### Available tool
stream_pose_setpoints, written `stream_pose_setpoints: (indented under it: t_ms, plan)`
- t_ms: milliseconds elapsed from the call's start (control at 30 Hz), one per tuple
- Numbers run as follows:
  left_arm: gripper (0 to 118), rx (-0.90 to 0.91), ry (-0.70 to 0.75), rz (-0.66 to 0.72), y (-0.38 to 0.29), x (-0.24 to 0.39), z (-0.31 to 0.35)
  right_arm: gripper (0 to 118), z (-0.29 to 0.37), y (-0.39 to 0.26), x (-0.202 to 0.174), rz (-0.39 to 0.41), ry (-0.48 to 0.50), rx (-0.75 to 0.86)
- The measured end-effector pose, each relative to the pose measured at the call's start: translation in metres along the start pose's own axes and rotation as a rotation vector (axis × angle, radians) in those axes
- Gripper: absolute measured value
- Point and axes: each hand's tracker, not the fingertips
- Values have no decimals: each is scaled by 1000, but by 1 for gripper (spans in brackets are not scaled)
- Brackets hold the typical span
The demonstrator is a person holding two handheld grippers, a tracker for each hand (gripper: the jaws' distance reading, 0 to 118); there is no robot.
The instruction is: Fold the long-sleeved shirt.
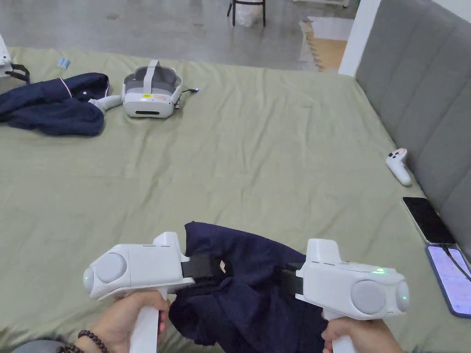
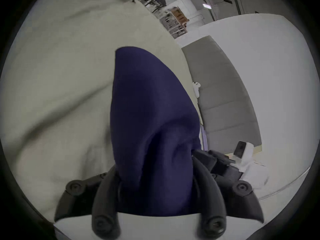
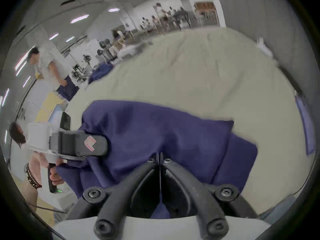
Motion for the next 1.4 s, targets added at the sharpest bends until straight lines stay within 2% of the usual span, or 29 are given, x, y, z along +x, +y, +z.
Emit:
stream_pose_setpoints:
  t_ms: [133,233,300,367,500,633,667,700,733,767,800,833,900,1000,1033,1067,1100,1133,1167,1300,1367,1400]
  plan:
    - [34,25,13,-33,29,-10,42,0,-4,41,-65,143,12,155]
    - [33,48,55,-78,60,-26,97,0,-30,73,-130,253,54,263]
    - [33,74,107,-96,87,-47,137,0,-57,88,-181,318,108,294]
    - [33,102,144,-111,122,-99,172,0,-90,99,-230,382,149,301]
    - [33,171,231,-105,172,-174,262,0,-161,108,-314,459,219,291]
    - [33,201,300,-104,191,-238,335,0,-220,106,-370,507,253,283]
    - [40,216,305,-92,193,-251,348,0,-231,105,-380,521,261,274]
    - [60,246,312,-68,193,-263,358,0,-237,104,-387,529,267,262]
    - [84,255,331,-54,184,-264,361,0,-245,103,-393,537,276,249]
    - [100,278,388,-61,182,-267,364,0,-251,103,-397,539,281,240]
    - [107,306,464,-109,178,-265,365,0,-254,103,-400,539,282,234]
    - [107,336,543,-170,174,-261,367,0,-256,103,-400,536,284,227]
    - [107,430,610,-286,149,-234,359,0,-250,106,-397,529,293,230]
    - [107,495,662,-256,145,-205,376,0,-217,121,-381,524,298,259]
    - [104,512,660,-257,140,-188,375,0,-202,130,-372,514,289,278]
    - [86,552,634,-286,133,-169,374,0,-185,139,-361,494,287,305]
    - [57,572,623,-333,128,-146,368,0,-169,148,-348,472,282,342]
    - [20,609,623,-388,131,-119,358,0,-149,157,-335,456,264,381]
    - [6,656,625,-462,124,-92,347,0,-124,166,-320,443,233,426]
    - [5,818,599,-571,103,9,290,0,-27,187,-249,396,124,597]
    - [5,901,510,-625,89,57,258,0,22,188,-213,391,37,661]
    - [5,932,512,-633,85,57,248,0,41,186,-194,390,-17,696]
